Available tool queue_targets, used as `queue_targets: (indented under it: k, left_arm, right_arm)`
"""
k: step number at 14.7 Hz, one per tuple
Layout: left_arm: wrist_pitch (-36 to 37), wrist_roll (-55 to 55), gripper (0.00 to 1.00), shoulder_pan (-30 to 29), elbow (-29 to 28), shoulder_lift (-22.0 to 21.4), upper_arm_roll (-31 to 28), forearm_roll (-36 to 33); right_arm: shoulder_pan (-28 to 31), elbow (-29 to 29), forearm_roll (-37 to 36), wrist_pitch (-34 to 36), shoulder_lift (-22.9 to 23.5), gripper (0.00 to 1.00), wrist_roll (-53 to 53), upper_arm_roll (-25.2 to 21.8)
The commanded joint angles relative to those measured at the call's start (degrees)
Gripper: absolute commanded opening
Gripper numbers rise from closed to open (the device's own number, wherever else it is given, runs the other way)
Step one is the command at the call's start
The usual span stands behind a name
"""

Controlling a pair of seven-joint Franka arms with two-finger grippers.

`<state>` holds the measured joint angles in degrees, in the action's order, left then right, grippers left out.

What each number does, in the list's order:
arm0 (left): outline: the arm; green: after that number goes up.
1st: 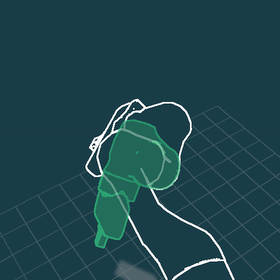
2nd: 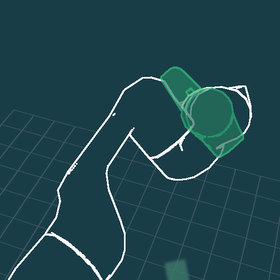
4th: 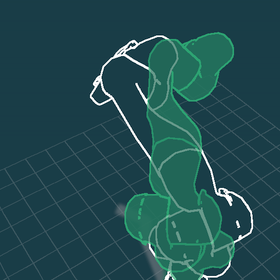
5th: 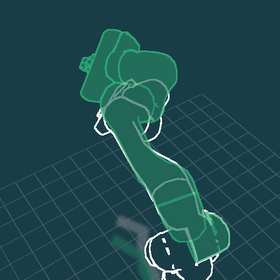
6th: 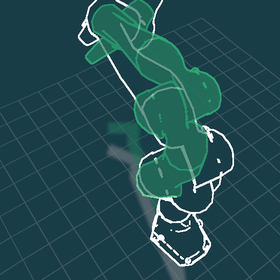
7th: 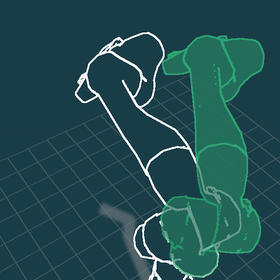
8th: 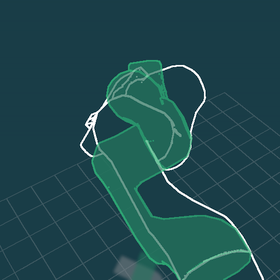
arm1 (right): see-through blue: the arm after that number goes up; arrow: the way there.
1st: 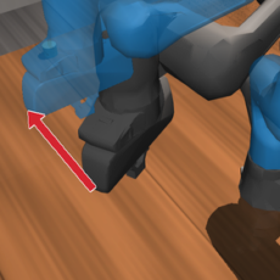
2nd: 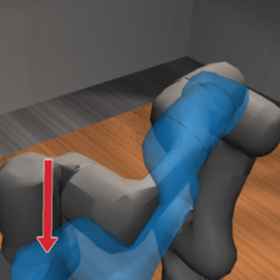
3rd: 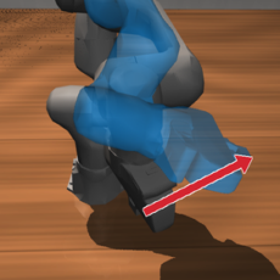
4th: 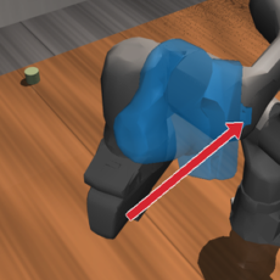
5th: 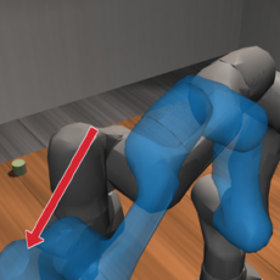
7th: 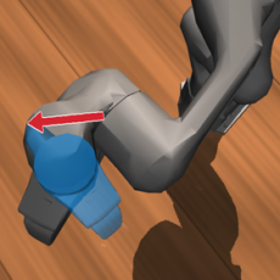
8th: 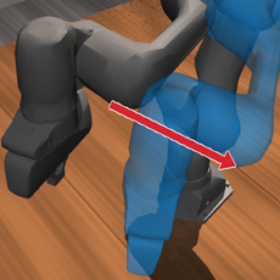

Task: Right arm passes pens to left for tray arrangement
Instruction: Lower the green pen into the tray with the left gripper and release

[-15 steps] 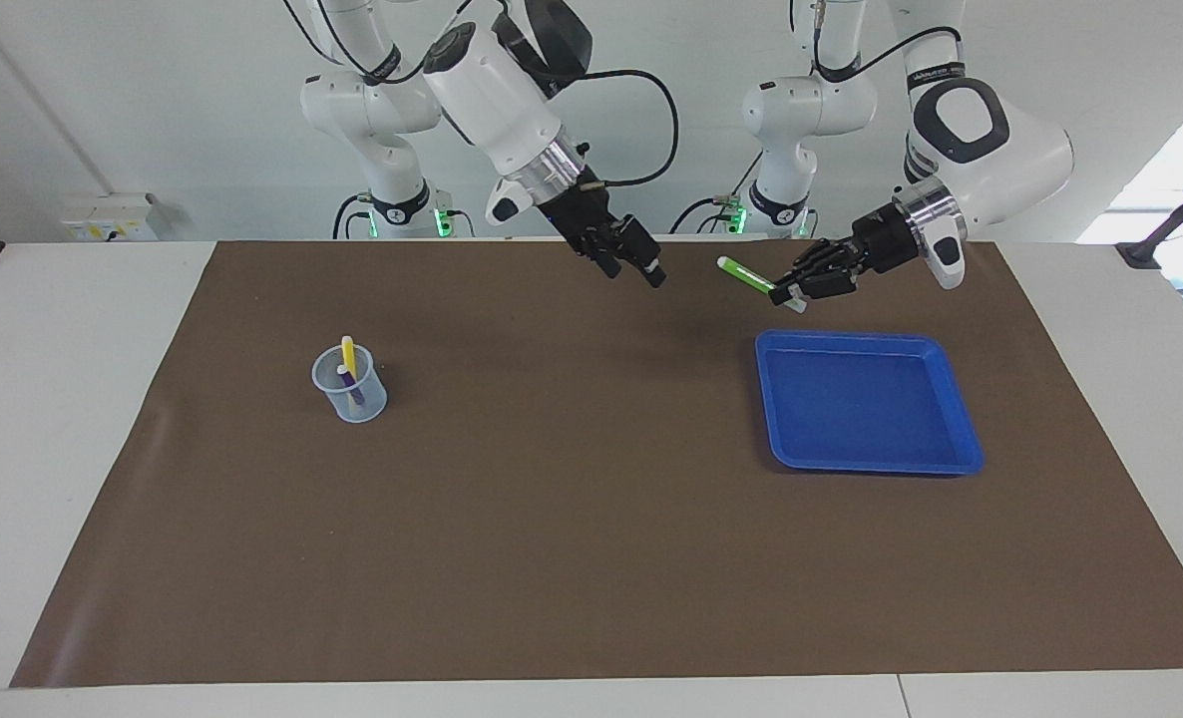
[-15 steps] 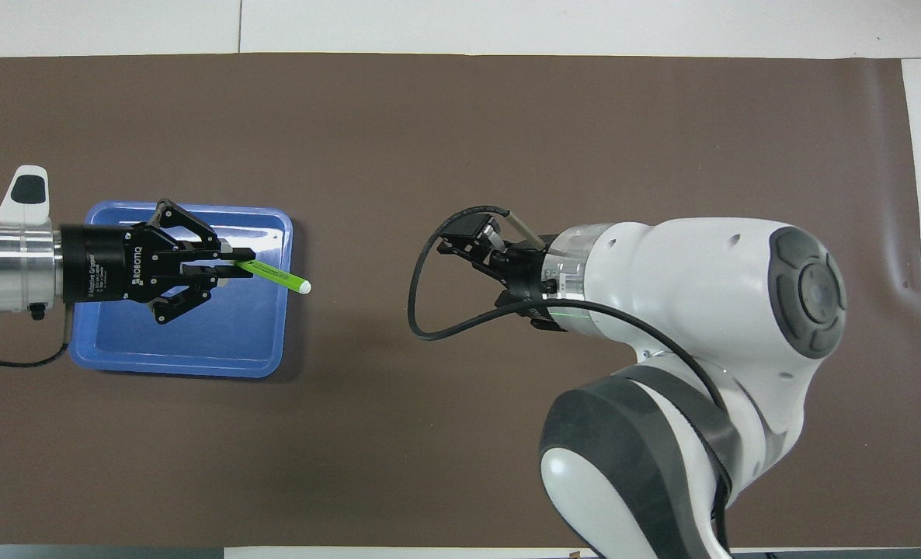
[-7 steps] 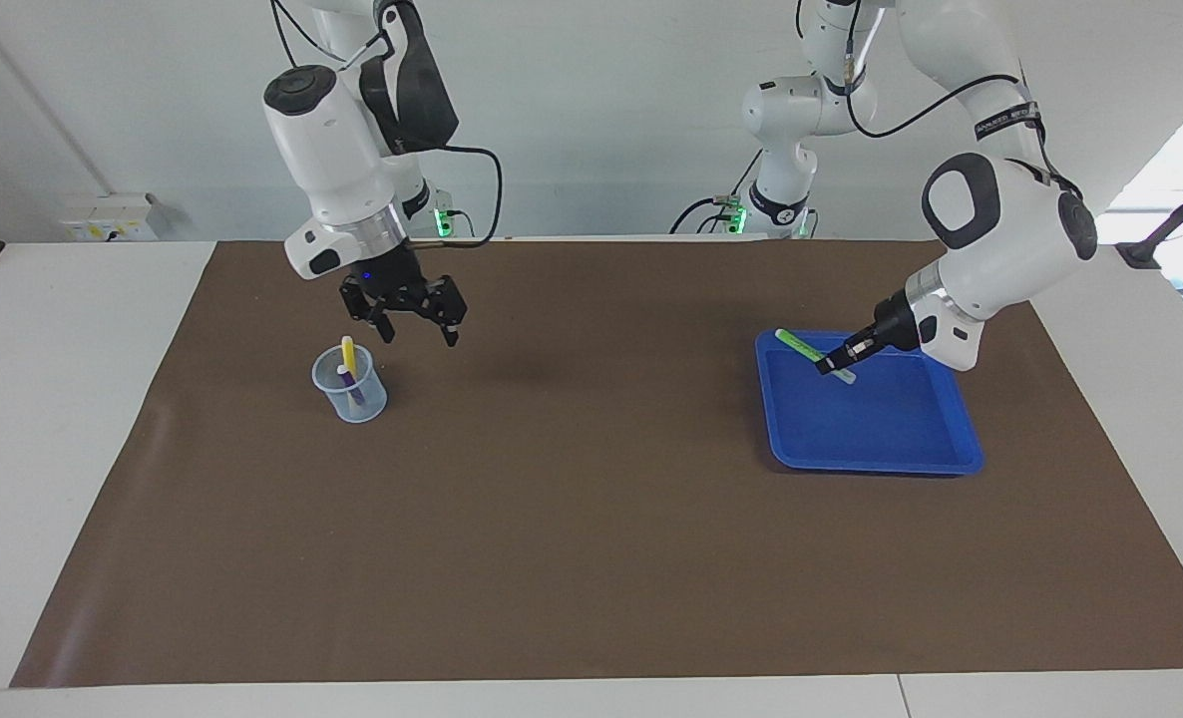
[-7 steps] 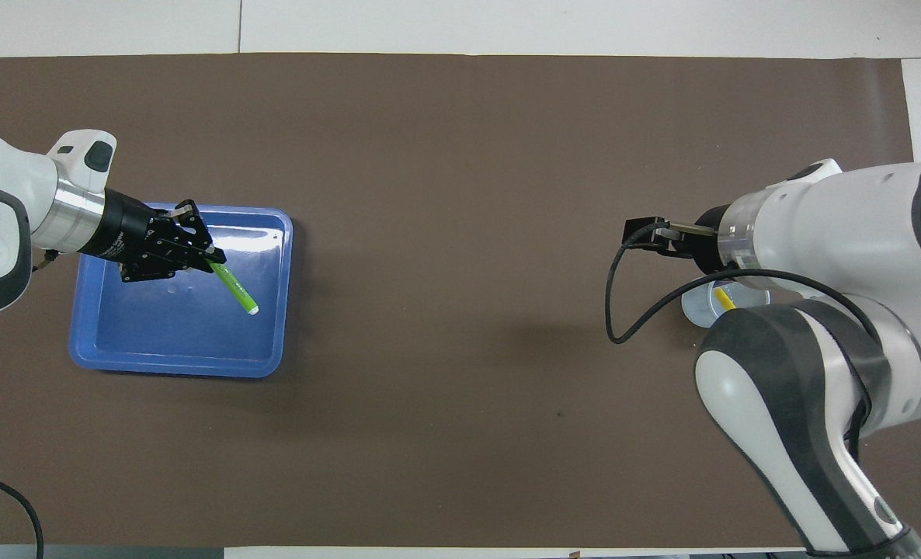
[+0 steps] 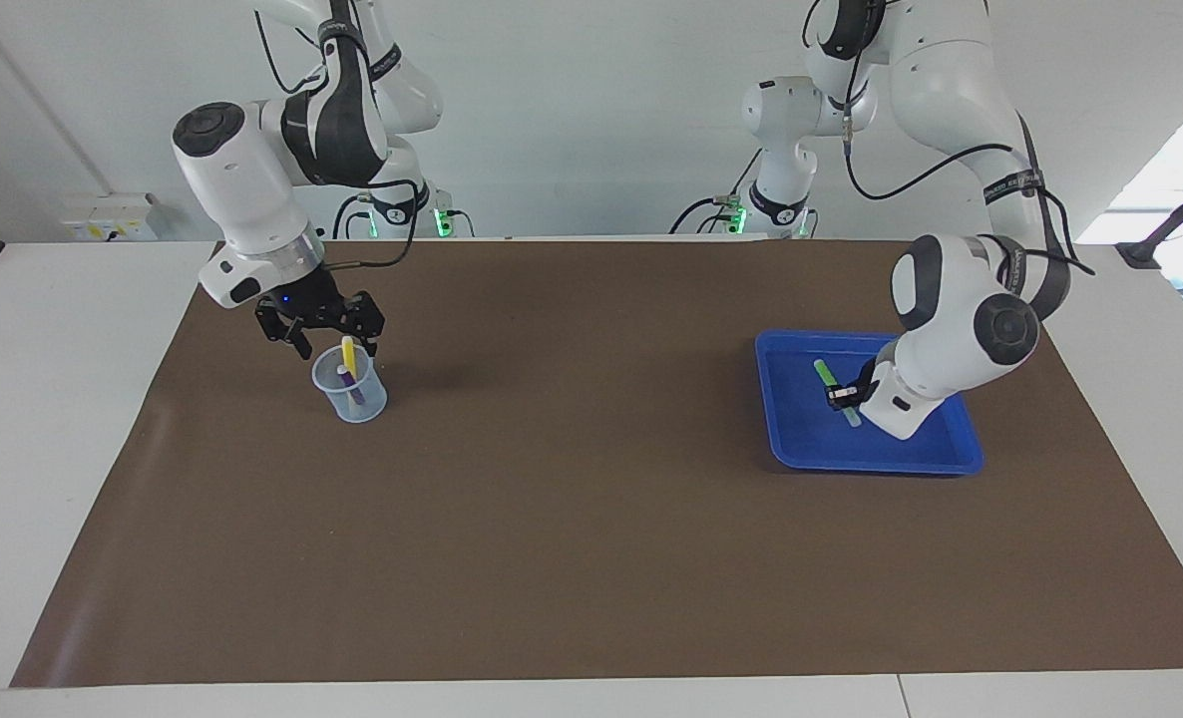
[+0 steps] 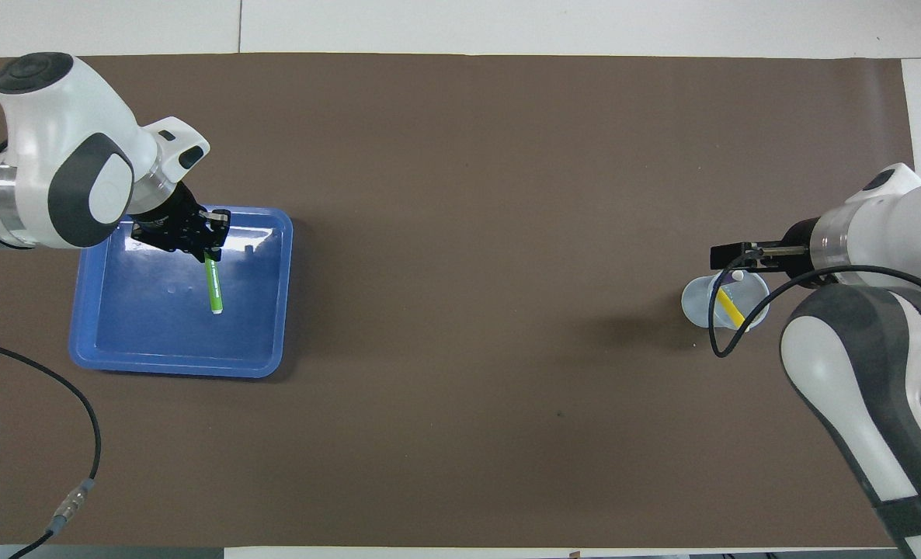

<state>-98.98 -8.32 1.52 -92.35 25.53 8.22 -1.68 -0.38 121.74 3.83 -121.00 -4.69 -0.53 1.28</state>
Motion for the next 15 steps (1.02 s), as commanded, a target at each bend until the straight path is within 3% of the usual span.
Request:
queue_targets:
  k: [1,10,12,14,15]
  left_arm:
    - [2.30,4.10,0.00,0.59,3.23,3.47,0.22,-4.12]
    - [1.69,2.18,0.00,0.94,-2.75,1.28,0.22,-3.86]
    - [1.25,1.99,0.00,0.94,-3.10,1.28,0.22,-3.77]
    - [-0.24,1.12,0.00,1.03,-4.32,0.84,0.22,-3.77]
    - [-1.90,-0.02,0.00,0.94,-5.64,0.49,0.22,-3.86]
  right_arm:
    - [0.03,2.10,-3.47,-1.69,-0.06,0.95,1.14,0.39]
    - [0.12,5.52,-3.74,-8.19,1.71,0.83,3.08,0.21]
    - [0.12,5.61,-3.74,-8.28,1.62,0.56,3.16,0.21]
    - [0.12,5.61,-3.74,-8.28,1.62,0.10,3.16,0.04]
    - [0.12,5.79,-3.74,-8.37,1.62,0.00,2.99,-0.05]
